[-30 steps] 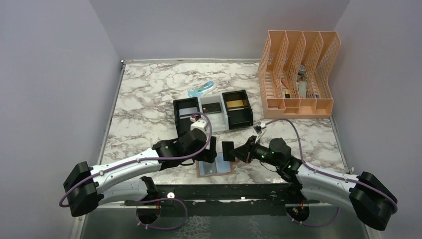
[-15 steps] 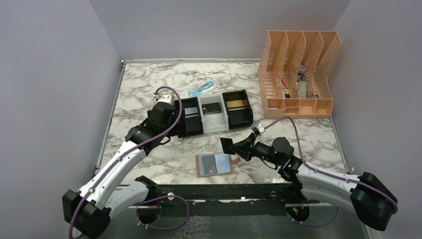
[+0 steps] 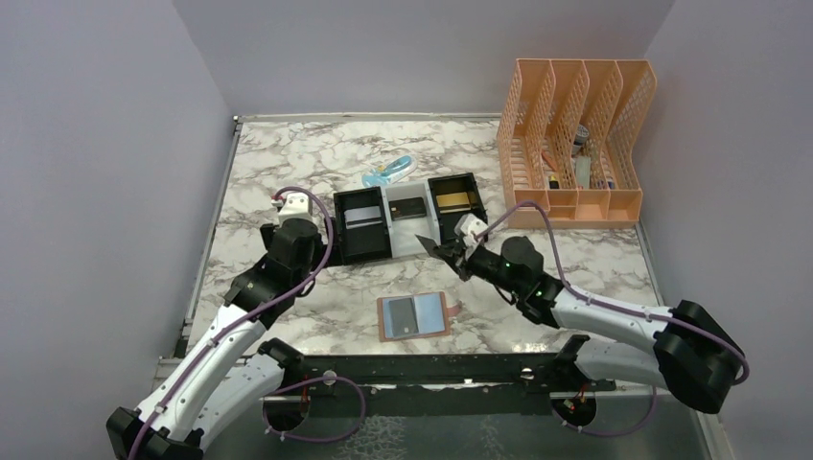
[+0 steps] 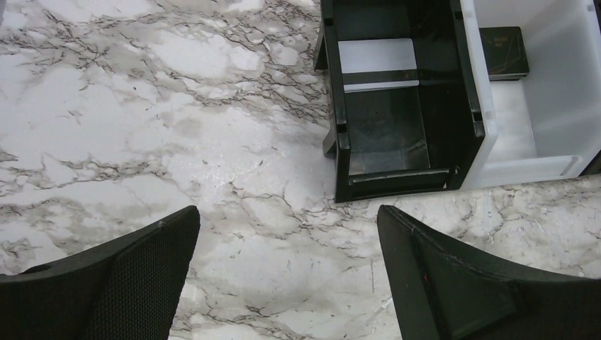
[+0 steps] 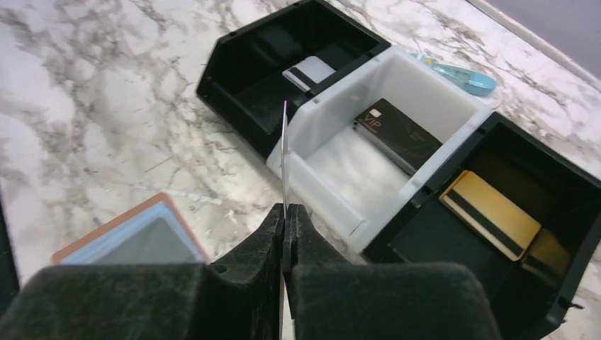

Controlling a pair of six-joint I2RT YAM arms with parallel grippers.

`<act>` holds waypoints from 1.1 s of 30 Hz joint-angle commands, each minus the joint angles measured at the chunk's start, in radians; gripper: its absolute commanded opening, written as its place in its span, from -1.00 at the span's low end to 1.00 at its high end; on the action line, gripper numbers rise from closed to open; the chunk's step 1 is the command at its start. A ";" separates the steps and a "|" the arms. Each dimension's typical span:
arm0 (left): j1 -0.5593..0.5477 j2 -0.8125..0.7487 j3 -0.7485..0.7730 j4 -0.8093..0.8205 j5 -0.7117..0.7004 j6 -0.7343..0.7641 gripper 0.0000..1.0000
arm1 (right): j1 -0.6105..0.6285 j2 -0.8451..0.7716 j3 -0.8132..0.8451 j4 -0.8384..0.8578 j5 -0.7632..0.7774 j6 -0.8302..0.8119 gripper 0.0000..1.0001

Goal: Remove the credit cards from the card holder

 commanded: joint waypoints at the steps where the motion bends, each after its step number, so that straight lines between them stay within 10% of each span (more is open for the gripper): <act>1: 0.006 -0.002 0.001 0.020 -0.065 0.012 0.99 | 0.004 0.085 0.202 -0.177 0.119 -0.143 -0.98; 15: 0.006 -0.065 -0.010 -0.012 -0.096 -0.031 0.99 | 0.004 0.385 0.515 -0.456 0.105 -0.389 -0.98; 33: 0.006 0.008 0.001 -0.011 -0.079 -0.038 0.99 | -0.015 0.639 0.540 -0.059 0.269 -0.648 -0.98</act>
